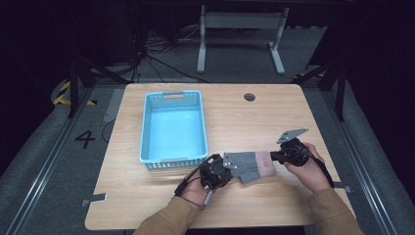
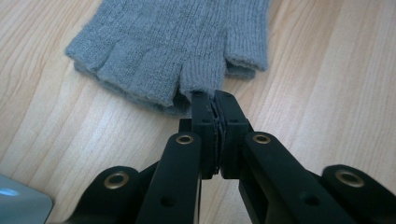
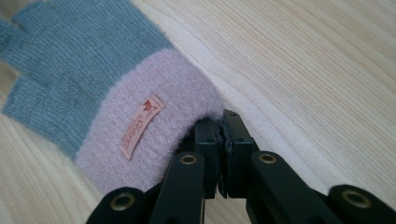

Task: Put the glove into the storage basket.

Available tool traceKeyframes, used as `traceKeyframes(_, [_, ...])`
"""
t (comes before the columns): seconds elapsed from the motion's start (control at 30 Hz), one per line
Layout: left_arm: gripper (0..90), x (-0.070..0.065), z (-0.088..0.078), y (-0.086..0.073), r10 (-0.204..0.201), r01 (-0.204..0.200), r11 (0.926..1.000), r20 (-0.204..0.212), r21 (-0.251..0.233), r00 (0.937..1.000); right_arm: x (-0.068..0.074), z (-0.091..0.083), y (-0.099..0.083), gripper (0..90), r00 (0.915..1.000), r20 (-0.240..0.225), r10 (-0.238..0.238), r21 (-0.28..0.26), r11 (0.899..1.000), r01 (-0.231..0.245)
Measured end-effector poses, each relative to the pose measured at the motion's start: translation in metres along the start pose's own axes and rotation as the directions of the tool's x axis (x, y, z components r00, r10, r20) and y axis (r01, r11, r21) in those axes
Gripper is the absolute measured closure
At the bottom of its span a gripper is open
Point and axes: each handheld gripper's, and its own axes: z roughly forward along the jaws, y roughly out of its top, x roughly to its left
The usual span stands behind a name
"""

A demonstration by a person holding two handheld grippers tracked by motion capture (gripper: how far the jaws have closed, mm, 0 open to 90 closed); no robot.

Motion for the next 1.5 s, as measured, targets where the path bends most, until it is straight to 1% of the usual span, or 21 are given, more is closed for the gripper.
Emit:
traceKeyframes(0.07, [87.5,0.000,0.003,-0.001,0.008,-0.008,0.9999,-0.017,0.014,0.9998,0.000,0.003,-0.001,86.6,1.0000,0.005,-0.002,0.010,1.000,0.002])
traceKeyframes(0.13, [87.2,0.000,0.005,-0.001,0.001,0.000,0.9999,-0.015,0.016,0.9999,-0.001,0.004,-0.002,86.2,1.0000,0.007,0.005,0.013,1.000,-0.005])
traceKeyframes(0.2, [83.7,0.000,0.006,-0.001,0.003,-0.003,0.9998,-0.017,0.019,0.9998,-0.002,0.006,-0.002,83.8,1.0000,0.007,0.000,0.012,1.000,0.000])
traceKeyframes(0.27, [79.2,0.001,0.006,-0.002,-0.003,0.003,0.9998,-0.010,0.020,0.9999,-0.004,0.005,-0.003,75.6,0.9996,0.029,-0.003,0.009,1.000,0.003])
traceKeyframes(0.3, [76.8,0.001,0.004,-0.002,-0.011,0.012,0.9997,-0.013,0.019,0.9998,-0.005,0.005,-0.004,72.0,0.9994,0.034,-0.003,0.008,1.000,0.003])
traceKeyframes(0.33, [72.6,0.001,0.003,-0.002,-0.010,0.011,0.9998,-0.015,0.014,0.9998,-0.007,0.004,-0.005,68.3,0.9991,0.042,-0.003,0.003,1.000,0.002])
traceKeyframes(0.43, [67.3,0.001,-0.001,-0.003,-0.015,0.015,0.9999,-0.006,0.000,0.9999,-0.012,-0.001,-0.009,65.1,0.9981,0.061,0.007,0.003,1.000,-0.007])
traceKeyframes(0.5, [63.4,0.001,-0.004,-0.003,-0.021,0.021,0.9997,-0.007,-0.011,0.9998,-0.014,-0.004,-0.010,63.5,0.9974,0.068,0.022,0.002,1.000,-0.023])
traceKeyframes(0.57, [61.8,0.001,-0.008,-0.003,-0.027,0.026,0.9994,-0.006,-0.022,0.9996,-0.017,-0.009,-0.012,62.3,0.9962,0.079,0.036,-0.008,0.999,-0.036])
traceKeyframes(0.6, [60.8,0.000,-0.009,-0.003,-0.029,0.029,0.9989,-0.007,-0.036,0.9996,-0.018,-0.012,-0.013,61.8,0.9955,0.083,0.046,-0.012,0.999,-0.045])
traceKeyframes(0.67, [58.3,0.000,-0.012,-0.002,-0.032,0.032,0.9980,-0.006,-0.055,0.9995,-0.019,-0.016,-0.013,60.7,0.9950,0.081,0.060,-0.018,0.998,-0.058])
traceKeyframes(0.87, [52.7,-0.001,-0.017,0.001,-0.051,0.051,0.9956,0.006,-0.078,0.9987,-0.021,-0.029,-0.014,58.9,0.9916,0.066,0.111,-0.037,0.993,-0.109])
traceKeyframes(0.97, [50.5,-0.002,-0.020,0.004,-0.063,0.064,0.9936,0.018,-0.093,0.9979,-0.023,-0.032,-0.016,57.8,0.9883,0.065,0.138,-0.035,0.990,-0.136])
traceKeyframes(1.03, [49.2,-0.003,-0.021,0.007,-0.071,0.073,0.9919,0.016,-0.104,0.9973,-0.024,-0.034,-0.017,57.0,0.9860,0.067,0.153,-0.039,0.988,-0.150])
traceKeyframes(1.07, [48.4,-0.004,-0.020,0.009,-0.089,0.091,0.9891,0.020,-0.116,0.9959,-0.025,-0.035,-0.018,56.3,0.9847,0.070,0.160,-0.042,0.987,-0.157])
traceKeyframes(1.17, [46.4,-0.004,-0.017,0.016,-0.109,0.110,0.9864,0.019,-0.122,0.9939,-0.027,-0.040,-0.018,54.4,0.9837,0.068,0.166,-0.056,0.985,-0.163])
traceKeyframes(1.23, [43.7,-0.006,-0.016,0.021,-0.114,0.116,0.9848,0.022,-0.129,0.9932,-0.027,-0.045,-0.019,53.7,0.9820,0.067,0.176,-0.069,0.983,-0.172])
traceKeyframes(1.27, [42.7,-0.007,-0.014,0.024,-0.119,0.120,0.9842,0.015,-0.130,0.9927,-0.029,-0.048,-0.020,53.5,0.9824,0.067,0.174,-0.082,0.982,-0.169])
traceKeyframes(1.33, [38.3,-0.007,-0.013,0.030,-0.112,0.111,0.9867,0.006,-0.118,0.9937,-0.030,-0.054,-0.021,53.0,0.9813,0.064,0.181,-0.096,0.980,-0.175])
traceKeyframes(1.43, [37.4,-0.005,-0.009,0.036,-0.111,0.114,0.9883,0.031,-0.102,0.9933,-0.031,-0.060,-0.022,52.2,0.9825,0.057,0.177,-0.117,0.979,-0.170])
traceKeyframes(1.5, [34.4,-0.004,-0.007,0.040,-0.114,0.115,0.9884,0.020,-0.098,0.9933,-0.031,-0.061,-0.022,52.0,0.9842,0.055,0.168,-0.120,0.980,-0.161])
